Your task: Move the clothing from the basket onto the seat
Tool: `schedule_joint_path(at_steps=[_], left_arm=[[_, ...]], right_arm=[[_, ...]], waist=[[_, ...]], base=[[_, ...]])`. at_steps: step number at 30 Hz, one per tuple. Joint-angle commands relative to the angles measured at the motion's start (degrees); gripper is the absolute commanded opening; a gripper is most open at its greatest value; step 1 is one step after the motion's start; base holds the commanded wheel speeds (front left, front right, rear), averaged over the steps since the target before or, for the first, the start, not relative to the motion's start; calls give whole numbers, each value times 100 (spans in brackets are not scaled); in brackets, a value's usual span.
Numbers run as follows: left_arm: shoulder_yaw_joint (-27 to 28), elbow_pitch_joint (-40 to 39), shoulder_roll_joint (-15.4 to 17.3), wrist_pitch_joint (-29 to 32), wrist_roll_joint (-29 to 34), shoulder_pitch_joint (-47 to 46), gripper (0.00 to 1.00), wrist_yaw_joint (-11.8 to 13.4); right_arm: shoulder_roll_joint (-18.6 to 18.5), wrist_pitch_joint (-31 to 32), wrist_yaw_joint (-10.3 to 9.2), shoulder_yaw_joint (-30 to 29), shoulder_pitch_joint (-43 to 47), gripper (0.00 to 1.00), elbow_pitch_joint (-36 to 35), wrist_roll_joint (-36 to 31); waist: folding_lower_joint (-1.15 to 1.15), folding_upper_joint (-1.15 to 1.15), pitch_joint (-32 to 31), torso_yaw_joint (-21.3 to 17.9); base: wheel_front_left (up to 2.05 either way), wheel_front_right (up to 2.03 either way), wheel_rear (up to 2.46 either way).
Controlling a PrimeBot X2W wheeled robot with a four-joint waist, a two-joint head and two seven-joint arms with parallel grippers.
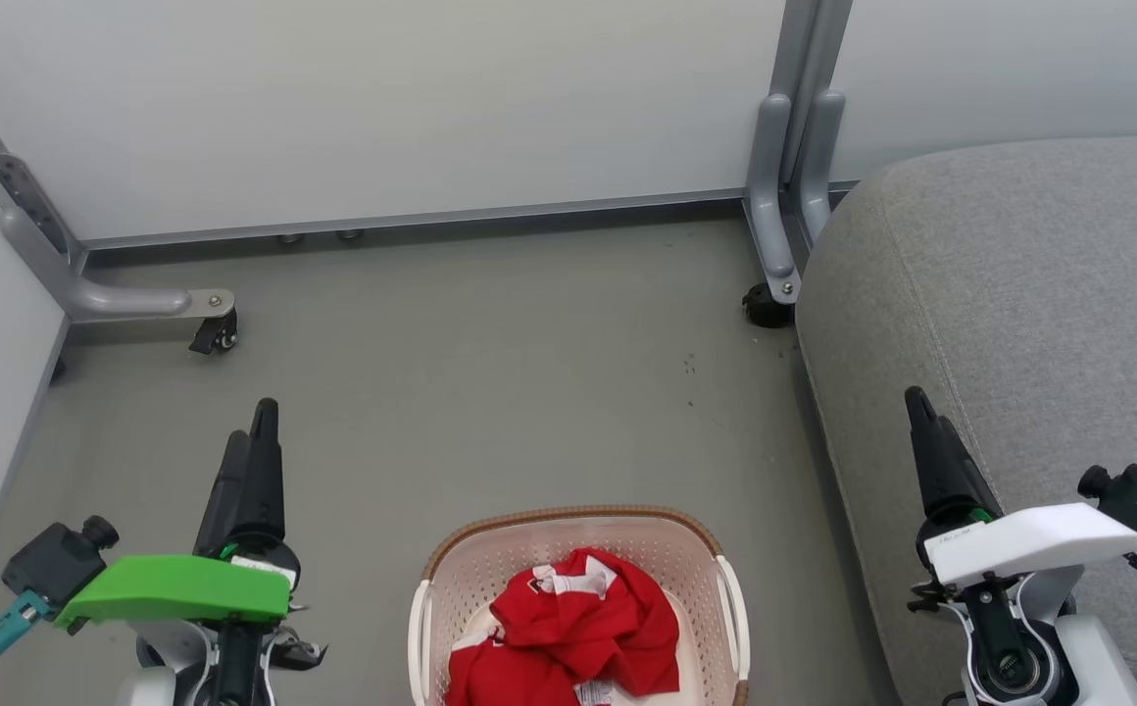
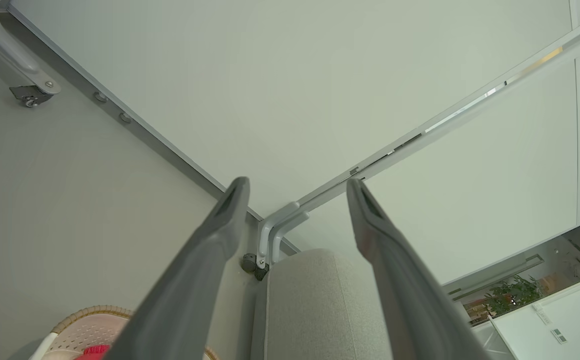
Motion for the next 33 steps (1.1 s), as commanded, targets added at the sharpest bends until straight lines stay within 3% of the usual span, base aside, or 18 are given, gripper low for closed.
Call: schedule_joint_path(at_steps=[1,17,33], left_arm=[[-55,-90,70,-57,264,-92,100,-15],[-239,4,97,-363,1656,-20,100,-18],[-309,174,75,-615,2712,60,100,-22]], right_arm=[[-46,-70,4,41,-72,100,-107,-275],[-64,-374,4,266,-49,100,-141,-1850],[-5,-630,5,324,12,100,-16,-2982]], waist=[[0,0,-1,0],[0,0,-2,-9],[0,0,-13,-10]], base=[[0,0,0],[0,0,0],[0,0,0]])
